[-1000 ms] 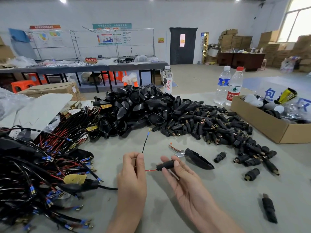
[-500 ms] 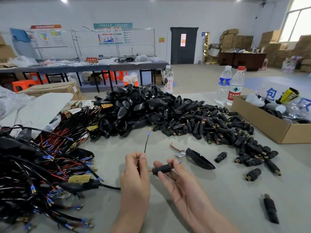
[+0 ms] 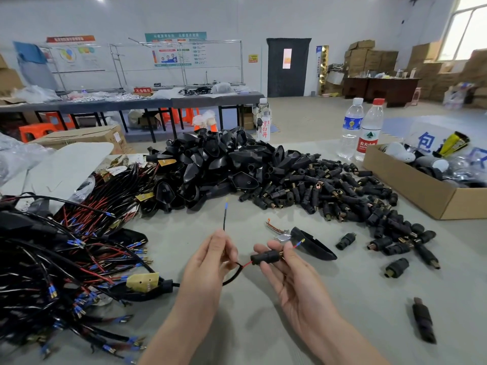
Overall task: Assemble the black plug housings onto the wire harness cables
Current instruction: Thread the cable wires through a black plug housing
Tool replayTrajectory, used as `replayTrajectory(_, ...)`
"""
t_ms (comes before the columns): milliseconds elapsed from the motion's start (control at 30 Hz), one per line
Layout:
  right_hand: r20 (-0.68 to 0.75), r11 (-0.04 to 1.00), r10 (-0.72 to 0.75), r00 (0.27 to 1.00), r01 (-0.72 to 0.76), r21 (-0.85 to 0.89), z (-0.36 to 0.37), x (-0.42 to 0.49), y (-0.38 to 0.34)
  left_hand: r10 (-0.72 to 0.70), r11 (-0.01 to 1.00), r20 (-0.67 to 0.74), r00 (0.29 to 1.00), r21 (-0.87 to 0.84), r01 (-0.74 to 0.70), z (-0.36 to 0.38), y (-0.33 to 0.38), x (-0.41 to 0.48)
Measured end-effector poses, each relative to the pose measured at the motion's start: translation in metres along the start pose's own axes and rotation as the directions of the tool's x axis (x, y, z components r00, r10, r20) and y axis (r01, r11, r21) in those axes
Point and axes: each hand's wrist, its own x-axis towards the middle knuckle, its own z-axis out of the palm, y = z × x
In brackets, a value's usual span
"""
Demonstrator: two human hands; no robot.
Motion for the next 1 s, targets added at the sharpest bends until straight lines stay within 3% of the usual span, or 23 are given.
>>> replayTrajectory(233,-0.033,0.992,0.012,0.999,-0.008,0.128,-0.004,0.005,-0.003,-0.086,0.996,0.190,0.978,0.031,0.081,-0.010,0.008,0.001)
replayTrajectory(333,-0.049,0.988,0.029,0.998,-0.021,0.153,-0.005,0.007,-0.003,-0.082,0.994,0.103,0.991,0.082,0.074,-0.007,0.003,0.000)
replayTrajectory(433,-0.045,0.986,0.036,0.998,-0.028,0.165,-0.005,0.008,-0.002,-0.081,0.995,-0.025,0.996,0.049,0.083,-0.003,0.000,0.001)
replayTrajectory(633,-0.038,0.980,0.059,0.998,-0.051,0.190,-0.003,0.007,-0.004,-0.094,0.995,-0.135,0.986,-0.036,0.090,0.002,-0.002,0.001)
replayTrajectory(1000,-0.070,0.973,0.069,0.995,-0.051,0.227,-0.002,0.007,-0.008,-0.022,0.993,-0.023,0.999,0.114,0.024,0.000,0.003,-0.005)
